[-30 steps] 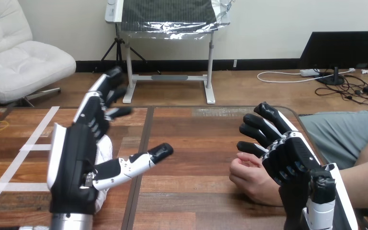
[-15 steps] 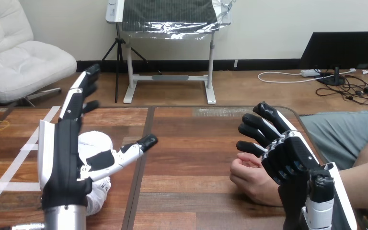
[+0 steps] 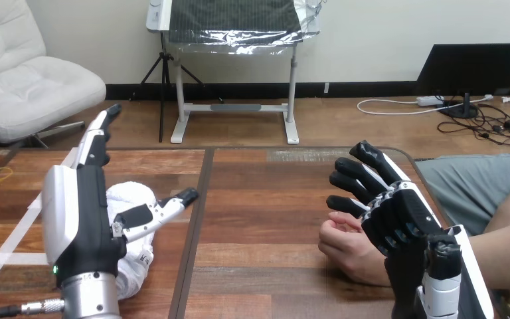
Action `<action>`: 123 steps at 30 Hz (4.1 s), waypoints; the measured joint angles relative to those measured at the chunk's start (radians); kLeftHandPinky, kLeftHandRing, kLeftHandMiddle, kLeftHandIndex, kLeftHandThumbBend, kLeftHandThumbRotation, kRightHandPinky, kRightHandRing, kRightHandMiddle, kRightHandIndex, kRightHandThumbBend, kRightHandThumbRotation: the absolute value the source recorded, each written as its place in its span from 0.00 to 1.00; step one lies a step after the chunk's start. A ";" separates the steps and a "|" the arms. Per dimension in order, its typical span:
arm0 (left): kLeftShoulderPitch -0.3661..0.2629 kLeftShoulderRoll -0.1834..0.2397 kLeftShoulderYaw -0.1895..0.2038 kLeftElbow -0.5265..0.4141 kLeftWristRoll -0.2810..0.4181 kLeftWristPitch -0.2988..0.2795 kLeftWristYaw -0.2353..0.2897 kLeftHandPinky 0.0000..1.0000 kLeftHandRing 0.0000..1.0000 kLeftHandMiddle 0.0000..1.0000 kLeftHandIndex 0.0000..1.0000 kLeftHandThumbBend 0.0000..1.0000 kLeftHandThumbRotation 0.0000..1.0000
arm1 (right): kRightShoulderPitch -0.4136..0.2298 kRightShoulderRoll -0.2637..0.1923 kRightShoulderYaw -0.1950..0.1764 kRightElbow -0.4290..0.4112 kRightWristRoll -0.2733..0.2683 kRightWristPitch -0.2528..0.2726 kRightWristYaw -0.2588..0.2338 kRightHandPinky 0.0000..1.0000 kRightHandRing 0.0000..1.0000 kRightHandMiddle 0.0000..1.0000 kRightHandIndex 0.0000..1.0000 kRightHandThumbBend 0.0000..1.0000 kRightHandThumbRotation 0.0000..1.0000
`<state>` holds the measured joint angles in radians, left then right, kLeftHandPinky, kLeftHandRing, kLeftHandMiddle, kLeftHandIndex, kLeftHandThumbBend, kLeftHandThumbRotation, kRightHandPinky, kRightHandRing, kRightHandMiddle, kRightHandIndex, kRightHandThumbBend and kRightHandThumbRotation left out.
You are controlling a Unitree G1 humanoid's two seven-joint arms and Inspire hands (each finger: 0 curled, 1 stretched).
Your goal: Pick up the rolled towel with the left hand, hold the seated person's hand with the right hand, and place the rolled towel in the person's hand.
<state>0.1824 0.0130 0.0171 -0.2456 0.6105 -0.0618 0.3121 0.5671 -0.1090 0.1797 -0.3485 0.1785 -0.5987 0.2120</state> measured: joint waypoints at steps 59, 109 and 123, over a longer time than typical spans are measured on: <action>-0.279 -0.021 -0.064 0.252 0.138 0.594 0.069 0.86 0.89 0.91 0.90 0.96 0.26 | -0.019 0.005 0.001 0.000 -0.012 0.005 -0.001 0.76 0.83 0.84 0.87 0.76 1.00; -0.465 0.036 -0.174 0.494 0.184 0.867 0.027 1.00 1.00 1.00 1.00 0.97 0.39 | -0.020 0.005 -0.001 0.002 -0.016 -0.025 0.001 0.75 0.83 0.84 0.86 0.77 1.00; -0.504 0.036 -0.184 0.557 0.180 0.895 0.029 1.00 1.00 1.00 1.00 0.96 0.38 | -0.020 0.005 -0.001 0.002 -0.017 -0.026 0.001 0.76 0.84 0.84 0.85 0.78 1.00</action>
<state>-0.3218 0.0494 -0.1668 0.3113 0.7902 0.8337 0.3412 0.5476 -0.1040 0.1786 -0.3468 0.1612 -0.6242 0.2127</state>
